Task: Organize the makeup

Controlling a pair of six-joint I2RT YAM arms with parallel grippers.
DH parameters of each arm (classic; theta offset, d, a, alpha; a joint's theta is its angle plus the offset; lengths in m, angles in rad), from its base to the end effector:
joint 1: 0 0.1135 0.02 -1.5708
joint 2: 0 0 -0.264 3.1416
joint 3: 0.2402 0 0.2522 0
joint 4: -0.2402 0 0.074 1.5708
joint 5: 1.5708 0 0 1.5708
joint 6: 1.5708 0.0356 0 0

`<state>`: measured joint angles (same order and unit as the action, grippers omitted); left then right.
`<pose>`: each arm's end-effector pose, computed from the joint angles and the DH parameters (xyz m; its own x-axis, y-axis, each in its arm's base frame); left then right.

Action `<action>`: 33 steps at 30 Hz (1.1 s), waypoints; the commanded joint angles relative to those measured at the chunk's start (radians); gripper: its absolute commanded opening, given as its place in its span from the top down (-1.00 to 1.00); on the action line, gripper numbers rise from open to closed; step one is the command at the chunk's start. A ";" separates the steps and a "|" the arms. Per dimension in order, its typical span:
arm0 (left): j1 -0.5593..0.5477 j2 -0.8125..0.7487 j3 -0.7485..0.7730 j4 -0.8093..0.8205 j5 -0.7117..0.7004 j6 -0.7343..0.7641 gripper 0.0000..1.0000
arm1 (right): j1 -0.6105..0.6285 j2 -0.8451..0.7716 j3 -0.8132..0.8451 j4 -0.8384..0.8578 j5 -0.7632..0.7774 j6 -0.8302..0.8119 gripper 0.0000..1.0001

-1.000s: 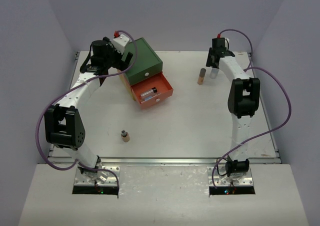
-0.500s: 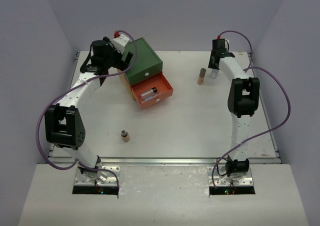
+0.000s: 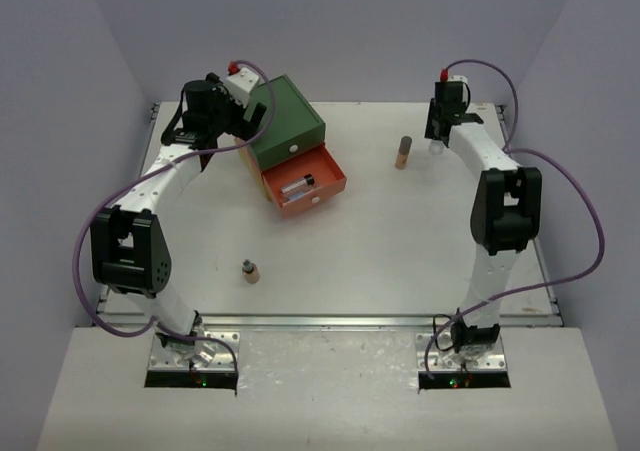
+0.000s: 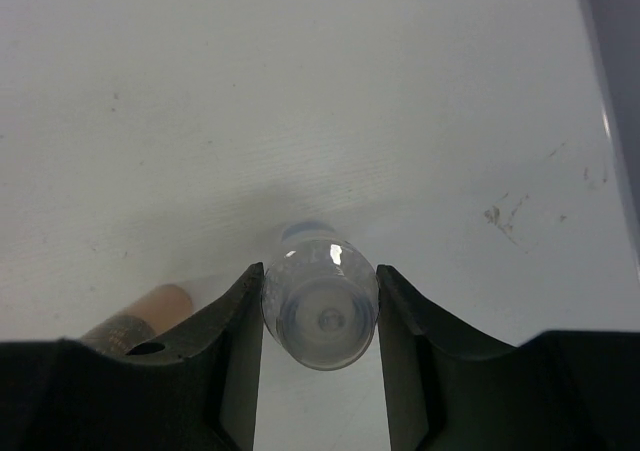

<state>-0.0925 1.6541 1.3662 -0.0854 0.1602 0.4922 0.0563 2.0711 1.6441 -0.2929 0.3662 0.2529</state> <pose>0.3933 -0.0422 0.3248 -0.2070 0.4877 -0.8481 0.3823 0.8383 0.3888 0.4750 0.0140 0.2276 -0.5832 0.2011 -0.7870 0.3741 0.9265 -0.0404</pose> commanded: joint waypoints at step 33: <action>-0.005 0.096 -0.014 -0.157 -0.030 -0.013 -1.00 | 0.615 -0.399 -0.546 0.809 -0.598 0.184 0.89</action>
<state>-0.0925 1.6814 1.3823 -0.0645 0.1588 0.4636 0.6627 1.6424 1.0882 0.3450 -0.1747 0.3502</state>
